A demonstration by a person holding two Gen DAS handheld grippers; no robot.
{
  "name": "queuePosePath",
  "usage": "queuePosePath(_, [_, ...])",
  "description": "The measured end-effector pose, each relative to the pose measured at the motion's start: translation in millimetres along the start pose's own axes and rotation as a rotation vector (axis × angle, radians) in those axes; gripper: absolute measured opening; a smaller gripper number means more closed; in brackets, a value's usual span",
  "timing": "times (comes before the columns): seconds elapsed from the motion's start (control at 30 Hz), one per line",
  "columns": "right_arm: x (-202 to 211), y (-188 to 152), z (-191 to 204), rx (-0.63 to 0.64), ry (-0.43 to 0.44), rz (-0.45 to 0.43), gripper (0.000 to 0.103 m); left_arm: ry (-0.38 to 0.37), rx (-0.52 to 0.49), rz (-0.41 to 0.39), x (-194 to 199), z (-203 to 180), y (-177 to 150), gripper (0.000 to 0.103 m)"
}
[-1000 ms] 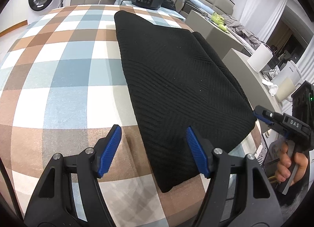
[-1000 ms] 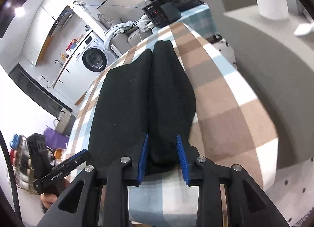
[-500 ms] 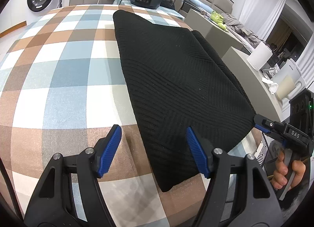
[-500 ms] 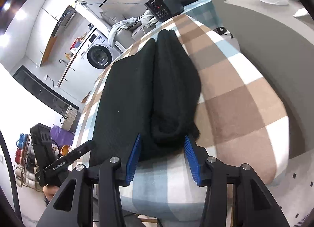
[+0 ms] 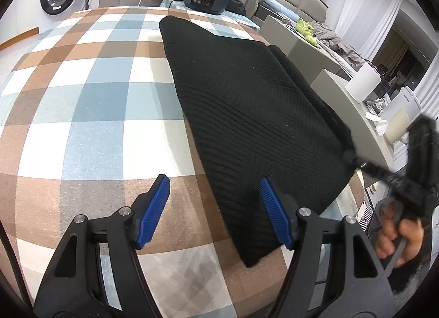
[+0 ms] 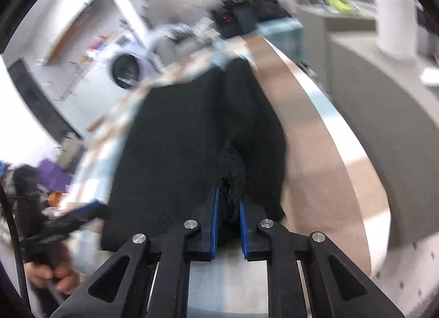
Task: Fold small clothes
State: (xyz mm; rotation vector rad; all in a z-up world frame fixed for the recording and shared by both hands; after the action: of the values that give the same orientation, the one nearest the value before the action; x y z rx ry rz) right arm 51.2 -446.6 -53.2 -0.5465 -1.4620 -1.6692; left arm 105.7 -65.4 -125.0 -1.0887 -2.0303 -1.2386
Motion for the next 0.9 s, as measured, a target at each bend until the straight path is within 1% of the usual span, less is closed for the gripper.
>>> queuePosePath(0.03, [-0.3,-2.3,-3.9,-0.026,0.022,-0.003,0.017,0.001,-0.001,0.002,-1.1,-0.7,-0.2,0.066])
queuePosePath(0.07, [5.5,-2.6,-8.5,-0.062,0.054,-0.035,0.023,0.0,-0.003,0.003,-2.3,-1.5,-0.4,0.066])
queuePosePath(0.1, [9.8,-1.0,-11.0,-0.073,0.07,-0.049,0.027,-0.003,-0.002,0.007,-4.0,-2.1,-0.4,0.066])
queuePosePath(0.13, [13.6,0.1,-13.8,-0.078,0.074,-0.064,0.037,-0.006,-0.001,0.01,-6.1,-2.7,-0.3,0.066])
queuePosePath(0.17, [16.7,1.1,-17.8,-0.079,0.064,-0.078,0.043,-0.009,0.002,0.014,-8.5,-3.3,0.3,0.066])
queuePosePath(0.2, [17.7,3.5,-23.1,-0.082,0.044,-0.086,0.044,-0.012,0.005,0.017,-11.0,-4.1,0.7,0.066])
queuePosePath(0.33, [4.4,9.8,-38.3,-0.138,0.077,-0.069,0.044,-0.017,0.027,0.02,-20.6,-5.8,3.9,0.066])
queuePosePath(0.4, [-2.8,12.3,-39.6,-0.144,0.072,-0.056,0.044,-0.029,0.039,0.012,-23.6,-5.8,6.6,0.066])
queuePosePath(0.43, [-5.2,13.5,-39.0,-0.136,0.076,-0.057,0.044,-0.042,0.042,0.009,-24.9,-6.2,7.7,0.06])
queuePosePath(0.47, [-7.6,15.2,-36.9,-0.126,0.072,-0.053,0.043,-0.055,0.043,0.01,-26.8,-6.6,8.9,0.048])
queuePosePath(0.5, [-10.9,16.9,-35.5,-0.119,0.068,-0.044,0.043,-0.063,0.043,0.013,-28.9,-7.5,9.5,0.045])
queuePosePath(0.53, [-13.2,17.8,-34.4,-0.116,0.07,-0.04,0.043,-0.068,0.04,0.011,-30.5,-8.2,10.1,0.038])
queuePosePath(0.57, [-14.6,16.2,-33.4,-0.113,0.069,-0.035,0.039,-0.066,0.035,-0.001,-30.8,-9.0,10.5,0.027])
queuePosePath(0.63, [-22.0,17.1,-30.8,-0.098,0.058,-0.015,0.032,-0.054,0.029,-0.015,-31.7,-9.2,12.0,0.019])
queuePosePath(0.67, [-24.2,17.6,-29.8,-0.092,0.057,-0.01,0.032,-0.055,0.037,-0.014,-31.8,-7.6,13.0,0.016])
queuePosePath(0.77, [-26.9,17.9,-26.7,-0.097,0.078,-0.014,0.026,-0.053,0.06,-0.018,-30.6,-1.1,16.2,0.014])
queuePosePath(0.9, [-36.9,22.5,-9.5,-0.058,0.099,0.0,0.025,-0.026,0.077,-0.044,-23.3,13.4,20.3,0.014])
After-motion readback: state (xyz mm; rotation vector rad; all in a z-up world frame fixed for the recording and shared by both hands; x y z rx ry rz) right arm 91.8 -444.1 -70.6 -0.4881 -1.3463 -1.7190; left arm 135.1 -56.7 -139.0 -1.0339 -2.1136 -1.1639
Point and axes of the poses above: each gripper's, at about its wrist camera, not at the fingertips, and x roughly against the way its jaws point, z to its left, y to its top, the point moved 1 cm from there along -x, roughly the way its jaws point, and after that the axes turned 12 degrees about x, right-handed, at the moved point
